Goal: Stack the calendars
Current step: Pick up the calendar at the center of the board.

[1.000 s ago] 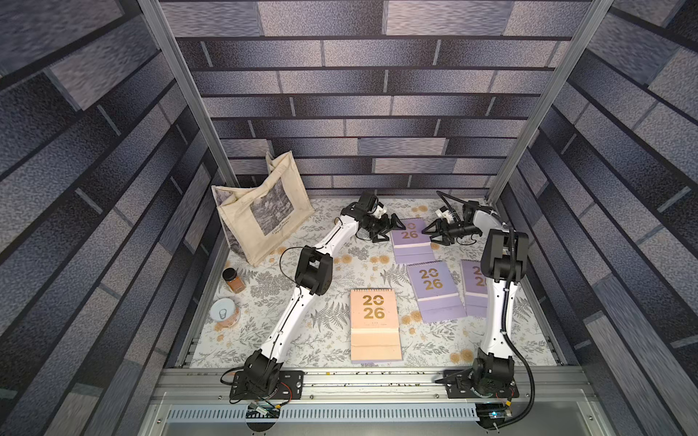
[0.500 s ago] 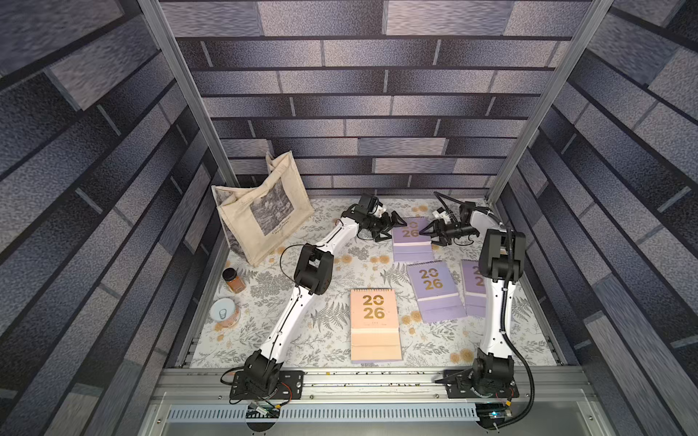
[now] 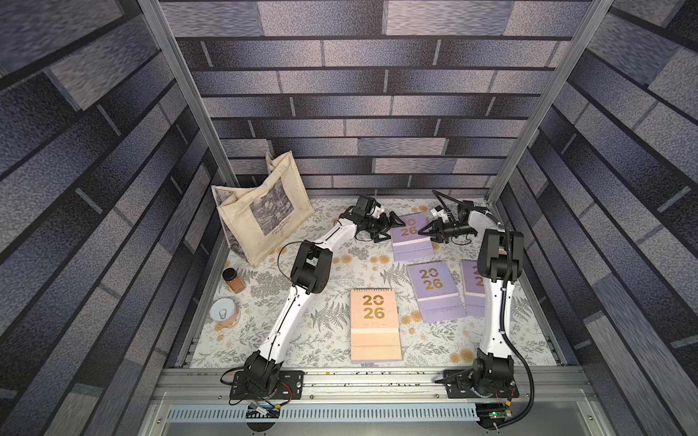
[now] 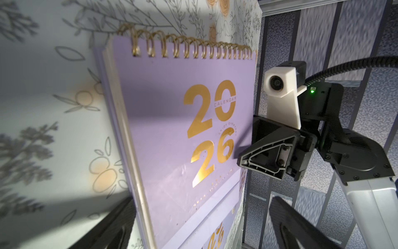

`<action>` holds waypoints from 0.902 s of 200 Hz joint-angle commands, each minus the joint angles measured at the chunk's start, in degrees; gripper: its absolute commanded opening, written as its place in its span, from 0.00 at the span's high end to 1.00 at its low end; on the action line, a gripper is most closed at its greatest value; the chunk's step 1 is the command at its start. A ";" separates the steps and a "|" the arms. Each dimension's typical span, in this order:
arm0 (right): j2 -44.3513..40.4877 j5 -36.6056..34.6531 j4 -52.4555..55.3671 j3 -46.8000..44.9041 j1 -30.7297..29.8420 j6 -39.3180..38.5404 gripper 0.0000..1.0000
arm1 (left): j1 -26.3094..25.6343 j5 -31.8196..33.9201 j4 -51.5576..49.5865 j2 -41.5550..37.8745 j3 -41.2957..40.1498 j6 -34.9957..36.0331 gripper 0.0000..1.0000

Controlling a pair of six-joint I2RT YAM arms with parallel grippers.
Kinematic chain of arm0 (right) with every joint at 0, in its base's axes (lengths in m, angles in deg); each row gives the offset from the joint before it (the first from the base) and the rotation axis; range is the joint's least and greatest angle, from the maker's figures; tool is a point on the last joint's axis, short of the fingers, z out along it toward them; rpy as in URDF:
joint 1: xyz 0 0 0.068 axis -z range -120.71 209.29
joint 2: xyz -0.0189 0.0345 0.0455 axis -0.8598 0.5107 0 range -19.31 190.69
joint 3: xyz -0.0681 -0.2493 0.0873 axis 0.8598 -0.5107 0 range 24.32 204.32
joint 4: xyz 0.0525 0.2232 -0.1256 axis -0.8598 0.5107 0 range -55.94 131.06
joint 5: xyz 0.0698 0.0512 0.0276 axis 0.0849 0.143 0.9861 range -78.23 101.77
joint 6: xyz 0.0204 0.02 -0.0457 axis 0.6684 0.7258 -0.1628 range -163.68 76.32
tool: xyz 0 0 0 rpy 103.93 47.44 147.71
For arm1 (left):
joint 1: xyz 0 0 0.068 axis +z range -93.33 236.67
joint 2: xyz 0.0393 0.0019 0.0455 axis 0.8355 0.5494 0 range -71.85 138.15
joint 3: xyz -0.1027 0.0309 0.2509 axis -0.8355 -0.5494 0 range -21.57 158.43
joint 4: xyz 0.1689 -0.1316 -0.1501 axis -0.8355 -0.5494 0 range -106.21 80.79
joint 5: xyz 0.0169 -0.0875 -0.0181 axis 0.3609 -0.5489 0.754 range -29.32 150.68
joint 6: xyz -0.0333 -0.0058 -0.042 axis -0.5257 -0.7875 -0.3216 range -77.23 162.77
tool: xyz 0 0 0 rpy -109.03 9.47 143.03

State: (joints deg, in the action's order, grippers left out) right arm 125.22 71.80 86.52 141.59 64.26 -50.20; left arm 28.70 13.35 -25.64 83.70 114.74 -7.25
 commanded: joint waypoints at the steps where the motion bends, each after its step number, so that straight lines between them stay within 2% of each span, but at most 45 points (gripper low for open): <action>1: 0.15 4.06 -0.88 1.21 -0.57 -0.42 0.81 | 0.43 -0.54 -0.37 -2.53 -2.17 -0.22 0.00; 18: -0.04 5.39 -1.32 0.79 -0.50 -0.52 1.00 | 0.39 -0.77 -0.49 -2.86 -2.13 -0.04 0.00; 75: -3.54 9.25 -7.73 -4.18 -0.30 3.58 1.00 | 1.67 -1.47 0.87 -8.15 -5.81 1.09 0.00; 111: -9.93 10.47 -11.22 -9.42 0.17 5.24 1.00 | 4.14 -5.50 16.50 -19.54 -19.42 -4.48 0.00; 139: -18.22 13.23 -22.64 -17.22 0.91 14.13 1.00 | 6.65 -7.34 25.09 -29.07 -30.28 -6.61 0.00; 180: -30.15 15.19 -26.12 -23.90 0.79 19.53 1.00 | 8.06 -9.25 32.03 -41.03 -46.00 -5.85 0.00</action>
State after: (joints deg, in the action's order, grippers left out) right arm 102.77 81.48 66.81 121.07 64.83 -36.08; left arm 37.19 7.10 -1.07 48.44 75.44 -12.88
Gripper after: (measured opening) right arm 0.125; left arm 0.998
